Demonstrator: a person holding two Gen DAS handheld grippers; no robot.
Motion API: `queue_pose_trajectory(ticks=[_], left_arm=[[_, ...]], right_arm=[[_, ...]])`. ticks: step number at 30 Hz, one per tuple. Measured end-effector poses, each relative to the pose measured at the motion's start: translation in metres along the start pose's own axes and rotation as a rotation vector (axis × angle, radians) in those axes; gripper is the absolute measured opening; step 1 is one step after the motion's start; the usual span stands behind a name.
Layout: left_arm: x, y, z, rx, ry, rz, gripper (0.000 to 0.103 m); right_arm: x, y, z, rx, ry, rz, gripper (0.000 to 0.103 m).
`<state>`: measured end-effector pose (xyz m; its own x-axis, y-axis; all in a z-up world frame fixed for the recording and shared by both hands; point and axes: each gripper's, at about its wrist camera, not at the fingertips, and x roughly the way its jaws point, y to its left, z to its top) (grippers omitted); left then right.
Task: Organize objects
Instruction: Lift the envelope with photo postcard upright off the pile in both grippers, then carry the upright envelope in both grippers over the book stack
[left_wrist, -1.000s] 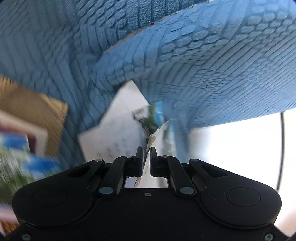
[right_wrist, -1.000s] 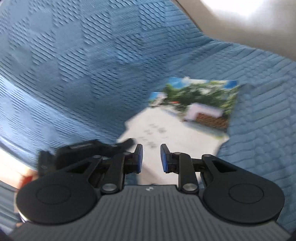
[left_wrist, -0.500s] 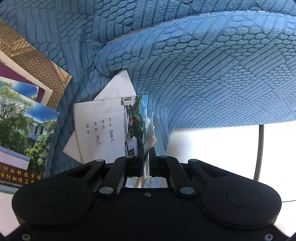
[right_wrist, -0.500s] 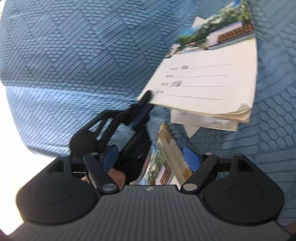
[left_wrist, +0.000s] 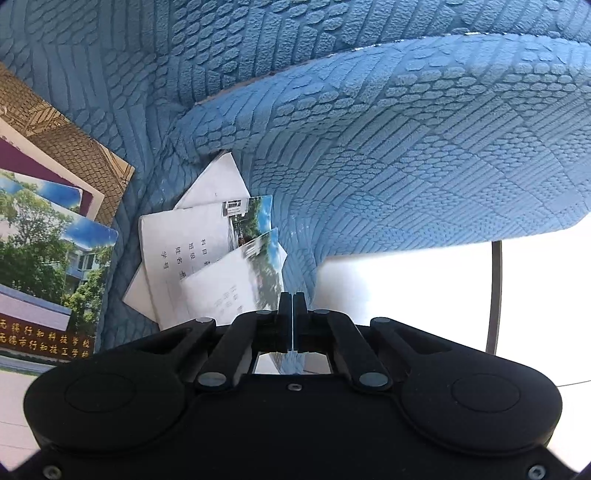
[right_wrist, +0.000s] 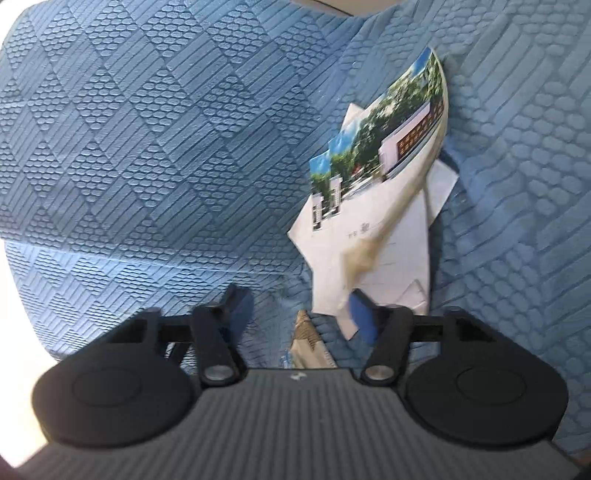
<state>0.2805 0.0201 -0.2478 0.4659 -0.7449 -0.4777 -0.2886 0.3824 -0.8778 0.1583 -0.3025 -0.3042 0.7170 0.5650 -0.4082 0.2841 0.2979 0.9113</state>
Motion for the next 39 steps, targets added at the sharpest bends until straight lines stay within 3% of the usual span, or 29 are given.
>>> queue_pose_trajectory(ticks=[7, 11, 13, 14, 27, 29, 31, 33, 37, 39], left_arm=[[-0.003, 0.007, -0.001, -0.009, 0.029, -0.022, 0.002], [0.000, 0.010, -0.002, -0.005, 0.042, -0.001, 0.009], [0.004, 0.016, -0.002, -0.030, 0.057, 0.003, 0.043], [0.005, 0.018, -0.003, -0.034, 0.058, 0.004, 0.046], [0.042, 0.037, -0.005, -0.130, 0.075, -0.005, 0.045], [0.047, 0.038, -0.007, -0.134, 0.076, -0.009, 0.041], [0.052, 0.038, -0.008, -0.130, 0.056, 0.010, 0.030], [0.058, 0.036, -0.005, -0.089, 0.056, 0.037, 0.026], [0.068, 0.036, -0.005, -0.071, 0.072, 0.034, 0.008], [0.069, 0.031, -0.010, -0.033, 0.073, 0.056, 0.006]], right_arm=[[0.001, 0.002, 0.004, -0.045, -0.020, -0.063, 0.011], [-0.003, 0.005, 0.007, -0.100, -0.030, -0.054, 0.010], [-0.004, 0.010, 0.008, -0.138, -0.033, -0.048, 0.009], [-0.004, 0.011, 0.009, -0.149, -0.035, -0.043, 0.009], [-0.016, 0.013, 0.013, -0.168, -0.032, -0.009, 0.008], [-0.018, 0.013, 0.013, -0.164, -0.030, -0.005, 0.008], [-0.021, 0.013, 0.013, -0.158, -0.028, -0.001, 0.008], [-0.022, 0.013, 0.014, -0.158, -0.025, -0.001, 0.008], [-0.025, 0.012, 0.016, -0.157, -0.022, 0.002, 0.008], [-0.026, 0.012, 0.018, -0.155, -0.023, 0.006, 0.009]])
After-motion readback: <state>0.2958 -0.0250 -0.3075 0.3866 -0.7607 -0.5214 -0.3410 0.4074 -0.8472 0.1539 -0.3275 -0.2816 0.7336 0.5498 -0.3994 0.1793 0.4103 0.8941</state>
